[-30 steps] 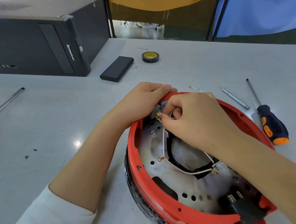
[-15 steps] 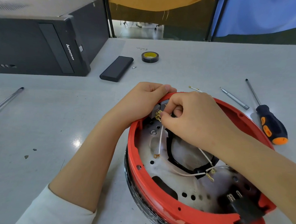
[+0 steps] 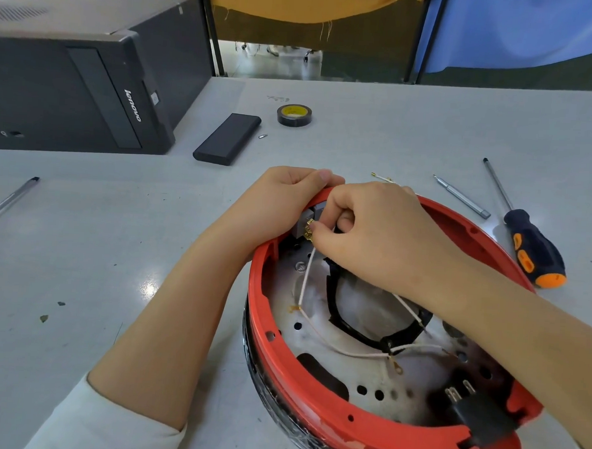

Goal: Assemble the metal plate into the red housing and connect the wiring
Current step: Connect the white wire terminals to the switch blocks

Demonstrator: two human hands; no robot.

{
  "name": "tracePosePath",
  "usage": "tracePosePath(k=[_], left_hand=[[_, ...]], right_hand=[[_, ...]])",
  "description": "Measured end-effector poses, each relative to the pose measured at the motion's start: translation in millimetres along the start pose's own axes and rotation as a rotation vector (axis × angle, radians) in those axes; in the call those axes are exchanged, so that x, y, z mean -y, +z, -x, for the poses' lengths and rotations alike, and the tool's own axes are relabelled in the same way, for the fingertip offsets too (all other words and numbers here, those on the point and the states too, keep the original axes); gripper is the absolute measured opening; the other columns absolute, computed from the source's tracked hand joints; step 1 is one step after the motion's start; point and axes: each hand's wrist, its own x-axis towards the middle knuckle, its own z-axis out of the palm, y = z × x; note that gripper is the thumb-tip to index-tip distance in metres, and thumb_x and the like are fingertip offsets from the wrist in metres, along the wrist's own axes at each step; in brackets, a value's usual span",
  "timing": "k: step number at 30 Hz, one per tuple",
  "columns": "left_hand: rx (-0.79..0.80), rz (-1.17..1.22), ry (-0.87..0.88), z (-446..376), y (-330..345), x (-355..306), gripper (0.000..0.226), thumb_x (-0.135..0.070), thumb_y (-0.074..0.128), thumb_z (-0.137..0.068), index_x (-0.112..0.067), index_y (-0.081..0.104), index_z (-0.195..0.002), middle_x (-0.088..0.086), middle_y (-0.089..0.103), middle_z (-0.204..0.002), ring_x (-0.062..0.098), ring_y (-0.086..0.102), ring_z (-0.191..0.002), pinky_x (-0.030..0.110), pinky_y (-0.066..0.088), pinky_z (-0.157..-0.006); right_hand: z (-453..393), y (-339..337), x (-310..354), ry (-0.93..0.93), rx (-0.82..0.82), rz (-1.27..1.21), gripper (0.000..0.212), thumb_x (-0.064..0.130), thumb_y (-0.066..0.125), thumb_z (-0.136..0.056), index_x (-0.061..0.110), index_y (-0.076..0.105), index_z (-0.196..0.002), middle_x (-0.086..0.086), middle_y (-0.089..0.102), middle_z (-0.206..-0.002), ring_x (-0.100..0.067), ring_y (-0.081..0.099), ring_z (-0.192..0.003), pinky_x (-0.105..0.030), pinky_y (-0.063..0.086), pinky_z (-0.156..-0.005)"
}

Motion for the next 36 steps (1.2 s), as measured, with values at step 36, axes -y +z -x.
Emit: tracePosePath(k=[36], left_hand=[[-0.028,-0.018,0.026,-1.9,0.5,-0.6,0.026,-0.026,0.048,-0.103,-0.021,0.074,-0.103,-0.013,0.073,-0.087,-0.012,0.065,-0.071,0.001,0.044,-0.062]], right_hand=[[-0.6,-4.0,-5.5,0.019,0.088,-0.046,0.030,0.025,0.060,-0.087,0.029,0.052,-0.059,0.039,0.043,-0.043,0.019,0.043,-0.052,-0.018,0.022,-0.057]])
